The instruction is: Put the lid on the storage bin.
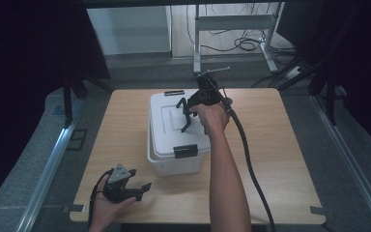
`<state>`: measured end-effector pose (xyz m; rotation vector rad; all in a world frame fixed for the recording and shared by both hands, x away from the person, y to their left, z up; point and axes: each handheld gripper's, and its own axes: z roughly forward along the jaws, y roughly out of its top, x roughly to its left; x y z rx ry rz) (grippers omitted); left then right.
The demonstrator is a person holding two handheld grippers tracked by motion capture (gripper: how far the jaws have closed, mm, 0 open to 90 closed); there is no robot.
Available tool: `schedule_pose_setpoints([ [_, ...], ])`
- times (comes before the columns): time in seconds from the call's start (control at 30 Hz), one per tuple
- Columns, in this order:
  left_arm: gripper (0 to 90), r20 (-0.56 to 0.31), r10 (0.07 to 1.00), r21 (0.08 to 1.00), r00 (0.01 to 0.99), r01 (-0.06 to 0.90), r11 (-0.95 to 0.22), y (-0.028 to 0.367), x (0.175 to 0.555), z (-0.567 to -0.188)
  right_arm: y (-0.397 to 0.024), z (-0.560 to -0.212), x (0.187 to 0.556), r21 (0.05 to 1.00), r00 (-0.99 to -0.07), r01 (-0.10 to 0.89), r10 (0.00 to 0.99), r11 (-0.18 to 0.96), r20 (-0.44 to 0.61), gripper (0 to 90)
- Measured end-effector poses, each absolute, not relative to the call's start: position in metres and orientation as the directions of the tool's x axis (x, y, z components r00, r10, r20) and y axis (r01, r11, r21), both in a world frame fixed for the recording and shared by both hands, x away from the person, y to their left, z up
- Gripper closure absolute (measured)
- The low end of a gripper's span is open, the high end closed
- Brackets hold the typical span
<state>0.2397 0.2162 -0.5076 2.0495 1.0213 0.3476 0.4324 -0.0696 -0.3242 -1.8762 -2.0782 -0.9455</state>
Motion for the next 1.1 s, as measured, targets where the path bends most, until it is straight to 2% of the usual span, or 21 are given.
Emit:
schedule_pose_setpoints([
  [1.1, 20.7, -0.106, 0.769, 0.767, 0.631, 0.544, -0.341, 0.221, 0.240, -0.506, -0.049, -0.354, 0.433, 0.306, -0.135, 0.951, 0.832, -0.043, 0.538, 85.3],
])
